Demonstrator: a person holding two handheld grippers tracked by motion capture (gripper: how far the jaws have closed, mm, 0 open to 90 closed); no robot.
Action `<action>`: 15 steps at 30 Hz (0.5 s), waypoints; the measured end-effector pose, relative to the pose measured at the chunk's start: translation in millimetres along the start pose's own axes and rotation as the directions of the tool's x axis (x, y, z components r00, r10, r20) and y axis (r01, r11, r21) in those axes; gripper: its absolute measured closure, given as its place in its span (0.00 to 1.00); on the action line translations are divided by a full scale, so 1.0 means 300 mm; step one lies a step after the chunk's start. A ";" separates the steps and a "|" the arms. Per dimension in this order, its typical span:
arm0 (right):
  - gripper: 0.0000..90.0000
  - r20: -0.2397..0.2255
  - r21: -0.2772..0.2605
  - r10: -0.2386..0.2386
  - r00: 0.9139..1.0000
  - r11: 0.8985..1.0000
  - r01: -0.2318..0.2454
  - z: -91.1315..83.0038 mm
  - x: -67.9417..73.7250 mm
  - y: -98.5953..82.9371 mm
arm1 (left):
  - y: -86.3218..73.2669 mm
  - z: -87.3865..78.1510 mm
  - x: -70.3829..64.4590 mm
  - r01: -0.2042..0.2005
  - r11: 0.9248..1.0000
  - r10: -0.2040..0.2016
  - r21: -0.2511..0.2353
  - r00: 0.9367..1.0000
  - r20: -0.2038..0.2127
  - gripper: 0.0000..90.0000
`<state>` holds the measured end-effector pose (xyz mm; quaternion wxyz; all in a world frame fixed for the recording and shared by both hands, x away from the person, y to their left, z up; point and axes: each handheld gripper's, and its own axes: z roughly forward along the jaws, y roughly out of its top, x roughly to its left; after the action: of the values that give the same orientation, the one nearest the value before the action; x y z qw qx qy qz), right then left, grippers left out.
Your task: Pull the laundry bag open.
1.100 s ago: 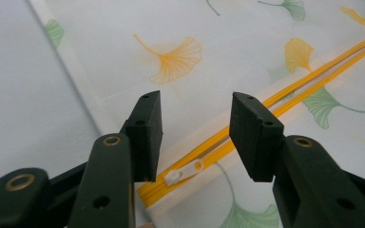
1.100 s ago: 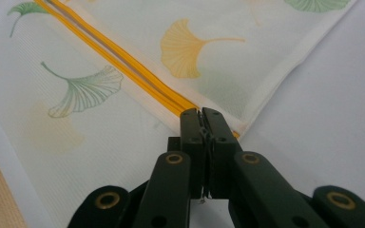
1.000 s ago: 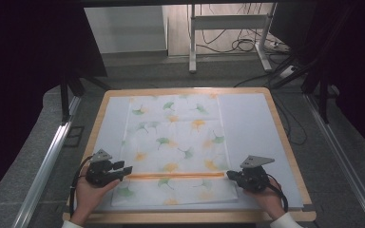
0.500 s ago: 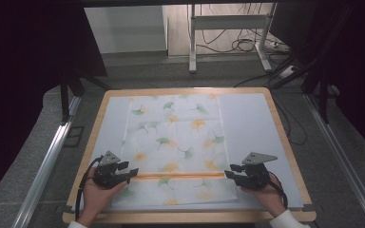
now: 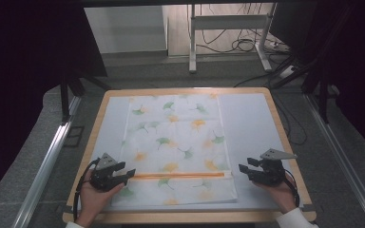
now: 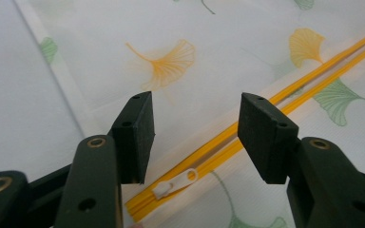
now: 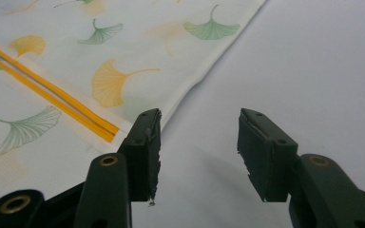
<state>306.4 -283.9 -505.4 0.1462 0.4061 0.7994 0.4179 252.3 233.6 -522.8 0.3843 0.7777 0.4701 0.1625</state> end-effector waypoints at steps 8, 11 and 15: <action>0.53 0.004 0.020 -0.018 1.000 1.000 0.018 0.009 0.012 -0.001 | -0.012 -0.016 0.019 0.029 1.000 -0.029 -0.011 1.000 -0.002 0.52; 0.53 0.008 0.017 -0.009 1.000 1.000 0.009 0.008 0.008 -0.001 | -0.013 -0.018 0.022 0.033 0.999 -0.033 -0.013 0.999 -0.001 0.52; 0.52 0.009 0.022 -0.010 1.000 1.000 0.010 0.008 0.010 -0.002 | -0.014 -0.019 0.024 0.032 0.999 -0.032 -0.014 0.999 -0.004 0.52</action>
<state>305.6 -280.4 -507.0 0.1472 0.4054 0.8054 0.4065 249.8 243.5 -522.8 0.3912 0.7671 0.4822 0.1613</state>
